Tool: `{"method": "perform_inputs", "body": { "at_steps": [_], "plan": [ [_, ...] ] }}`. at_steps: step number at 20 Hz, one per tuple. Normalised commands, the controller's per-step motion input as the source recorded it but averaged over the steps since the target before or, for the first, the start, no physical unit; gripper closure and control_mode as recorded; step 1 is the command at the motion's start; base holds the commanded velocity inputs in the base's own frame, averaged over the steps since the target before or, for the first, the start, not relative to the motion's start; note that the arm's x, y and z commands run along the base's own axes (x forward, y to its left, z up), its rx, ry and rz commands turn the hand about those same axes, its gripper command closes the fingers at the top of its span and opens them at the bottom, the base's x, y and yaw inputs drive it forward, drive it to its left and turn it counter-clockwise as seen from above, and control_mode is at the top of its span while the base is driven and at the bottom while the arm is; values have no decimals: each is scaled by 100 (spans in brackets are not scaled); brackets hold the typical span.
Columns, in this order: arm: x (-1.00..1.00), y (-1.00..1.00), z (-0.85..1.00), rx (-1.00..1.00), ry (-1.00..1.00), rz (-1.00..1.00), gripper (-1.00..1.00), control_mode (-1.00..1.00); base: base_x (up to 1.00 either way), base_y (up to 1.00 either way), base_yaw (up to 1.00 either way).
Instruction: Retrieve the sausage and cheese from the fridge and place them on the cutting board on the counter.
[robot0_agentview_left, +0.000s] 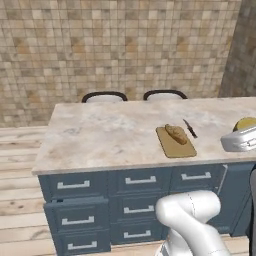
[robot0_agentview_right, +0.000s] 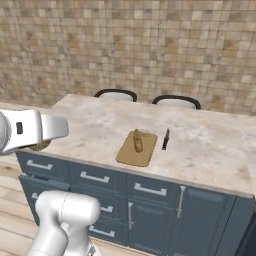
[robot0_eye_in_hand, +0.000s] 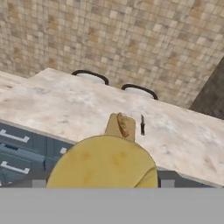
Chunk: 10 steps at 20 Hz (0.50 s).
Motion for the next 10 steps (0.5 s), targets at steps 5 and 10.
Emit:
{"method": "perform_inputs", "body": {
  "at_steps": [5,10],
  "plan": [
    [0,0,0,0,0,0,100,100,31,-32,-10],
    [0,0,0,0,0,0,100,100,60,-2,-4]
  ]
}}
